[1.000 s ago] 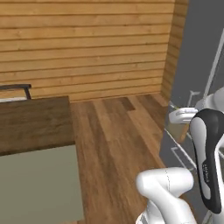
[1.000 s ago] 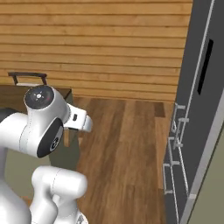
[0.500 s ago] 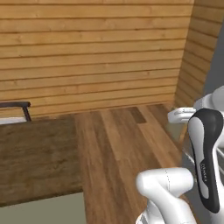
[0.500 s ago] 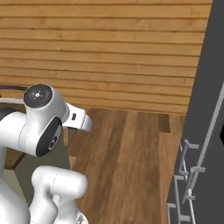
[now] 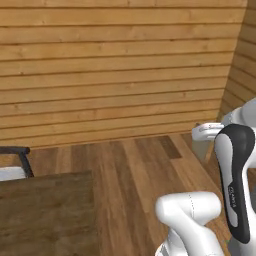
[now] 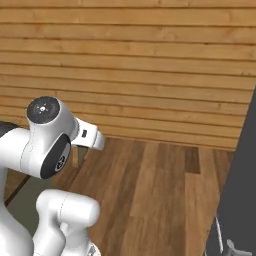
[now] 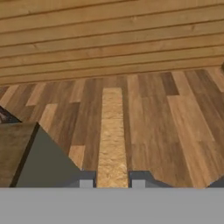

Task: Start the toaster. Once the lever pops up, take the bread to the plate on the dining counter.

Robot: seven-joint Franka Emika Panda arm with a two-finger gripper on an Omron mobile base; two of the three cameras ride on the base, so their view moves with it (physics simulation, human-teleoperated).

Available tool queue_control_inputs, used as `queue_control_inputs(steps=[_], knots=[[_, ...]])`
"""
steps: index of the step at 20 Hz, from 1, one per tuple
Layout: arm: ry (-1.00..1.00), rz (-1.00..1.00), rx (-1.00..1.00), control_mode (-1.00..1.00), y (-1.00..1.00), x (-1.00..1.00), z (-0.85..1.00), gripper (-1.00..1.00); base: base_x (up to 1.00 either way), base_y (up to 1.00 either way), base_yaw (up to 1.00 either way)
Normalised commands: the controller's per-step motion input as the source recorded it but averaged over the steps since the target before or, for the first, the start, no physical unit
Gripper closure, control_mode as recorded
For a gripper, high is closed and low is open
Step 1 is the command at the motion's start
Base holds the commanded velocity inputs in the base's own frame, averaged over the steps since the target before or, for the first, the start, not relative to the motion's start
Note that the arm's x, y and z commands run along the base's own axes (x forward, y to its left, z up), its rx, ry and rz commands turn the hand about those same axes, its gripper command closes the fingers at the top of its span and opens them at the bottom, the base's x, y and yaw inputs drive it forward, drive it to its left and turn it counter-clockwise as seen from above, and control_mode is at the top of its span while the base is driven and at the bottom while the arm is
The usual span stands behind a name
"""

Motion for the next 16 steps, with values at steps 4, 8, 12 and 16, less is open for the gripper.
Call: queue_control_inputs(steps=[4,8,12,16], knots=[[0.00,0.00,0.00,1.00,0.00,0.00,0.00,1.00,1.00,-0.14,0.07],[0.00,0.00,0.00,1.00,0.00,0.00,0.00,1.00,1.00,-0.14,0.08],[0.00,0.00,0.00,1.00,0.00,0.00,0.00,1.00,1.00,-0.12,0.09],[0.00,0.00,0.00,1.00,0.00,0.00,0.00,1.00,1.00,-0.12,0.19]])
